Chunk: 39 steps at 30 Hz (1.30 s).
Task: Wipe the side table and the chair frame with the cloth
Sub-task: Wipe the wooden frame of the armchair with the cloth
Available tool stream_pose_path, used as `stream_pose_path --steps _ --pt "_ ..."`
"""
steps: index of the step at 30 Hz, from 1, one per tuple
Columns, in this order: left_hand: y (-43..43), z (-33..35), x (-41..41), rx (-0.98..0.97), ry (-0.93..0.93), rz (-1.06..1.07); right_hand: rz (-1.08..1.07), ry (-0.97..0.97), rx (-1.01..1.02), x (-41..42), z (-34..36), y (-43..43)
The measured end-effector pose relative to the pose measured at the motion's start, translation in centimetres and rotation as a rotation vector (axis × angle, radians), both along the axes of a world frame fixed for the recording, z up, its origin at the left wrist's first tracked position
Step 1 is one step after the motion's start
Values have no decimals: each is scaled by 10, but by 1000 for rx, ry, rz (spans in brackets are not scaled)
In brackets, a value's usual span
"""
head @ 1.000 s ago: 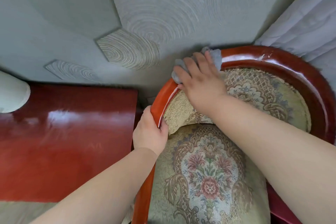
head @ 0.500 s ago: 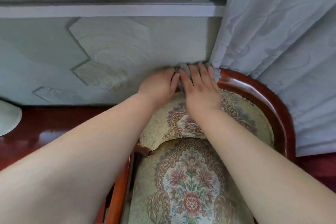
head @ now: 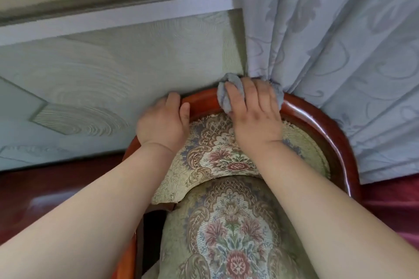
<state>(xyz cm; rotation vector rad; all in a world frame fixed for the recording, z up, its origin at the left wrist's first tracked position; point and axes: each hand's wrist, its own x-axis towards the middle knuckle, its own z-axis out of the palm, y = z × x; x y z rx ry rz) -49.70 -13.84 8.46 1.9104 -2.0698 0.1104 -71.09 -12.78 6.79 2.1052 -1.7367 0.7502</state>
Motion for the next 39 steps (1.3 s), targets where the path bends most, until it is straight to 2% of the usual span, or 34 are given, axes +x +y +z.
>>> stream_pose_path --steps 3,5,7,9,13,19,23,26,29,33,39 --pt "-1 -1 -1 -10 -27 3 -127 -15 -9 -7 -4 4" --pt "-2 -2 -1 -4 -30 7 -176 -88 61 17 2 1" --pt "-4 -3 -1 3 -28 0 -134 -101 117 48 4 -2" --pt "-5 -5 -1 -22 -30 -15 -36 -62 62 66 1 -4" --pt "-4 -6 -1 -68 -20 -22 92 56 -14 35 -2 -4" --pt "-4 -4 -1 -80 -3 -16 -181 26 -20 -34 -10 10" --pt "-5 -7 0 -88 -6 -18 -293 -62 57 -19 -5 12" --pt "-5 -6 -1 -67 -16 -20 -196 -75 78 27 3 2" --pt "-4 -7 0 -94 -17 -24 -94 -30 -19 42 1 -4" --pt "-2 -7 -1 -96 -16 -13 -56 92 -52 -9 -4 1" --pt "-2 -9 -1 -82 -15 25 -347 35 27 -84 -28 35"
